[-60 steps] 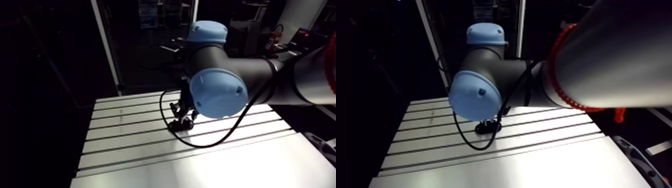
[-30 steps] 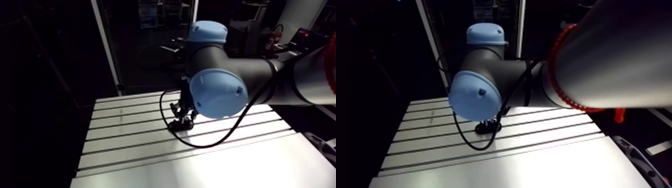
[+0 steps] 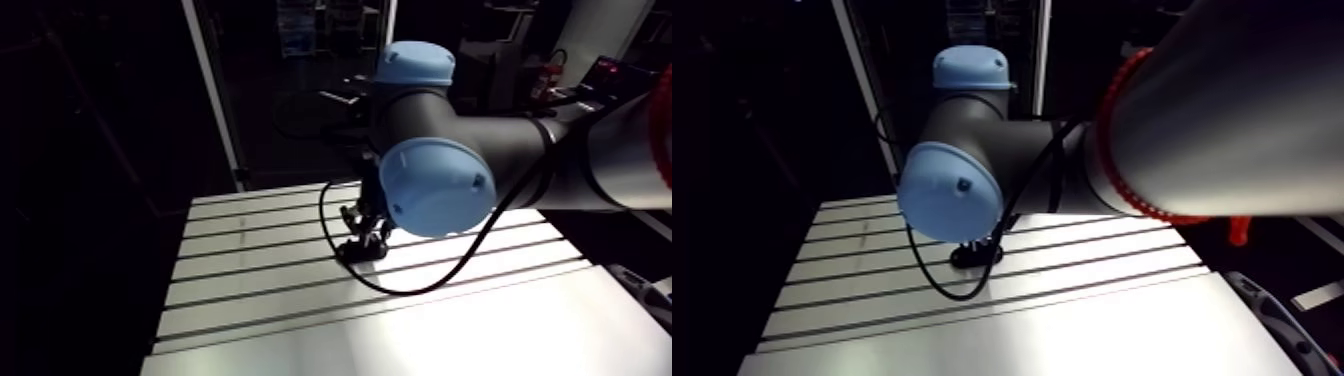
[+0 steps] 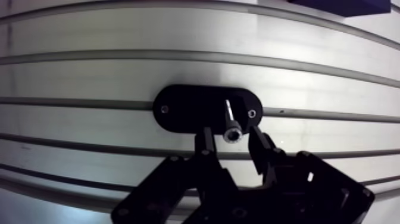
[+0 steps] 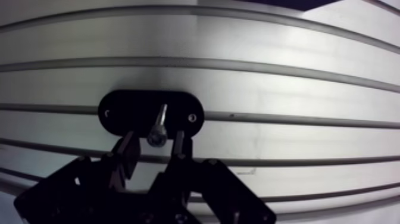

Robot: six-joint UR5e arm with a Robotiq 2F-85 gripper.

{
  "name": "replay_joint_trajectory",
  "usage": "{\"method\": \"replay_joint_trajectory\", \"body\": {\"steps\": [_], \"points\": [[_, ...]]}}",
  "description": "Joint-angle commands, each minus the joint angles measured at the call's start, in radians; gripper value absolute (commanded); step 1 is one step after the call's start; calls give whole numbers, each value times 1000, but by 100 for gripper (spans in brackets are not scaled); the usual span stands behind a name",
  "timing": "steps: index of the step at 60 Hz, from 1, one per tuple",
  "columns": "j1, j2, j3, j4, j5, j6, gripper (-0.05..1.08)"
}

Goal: Pick up the M10 bolt and insert it into the hole until fully seated.

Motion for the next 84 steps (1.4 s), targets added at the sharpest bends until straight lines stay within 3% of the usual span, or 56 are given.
{"method": "replay_joint_trajectory", "body": {"steps": [1,56,84], "points": [[1,0,3,-36,0,0,58],[1,0,9,-36,5,-4,59],[1,0,8,-36,2,-4,66]]}}
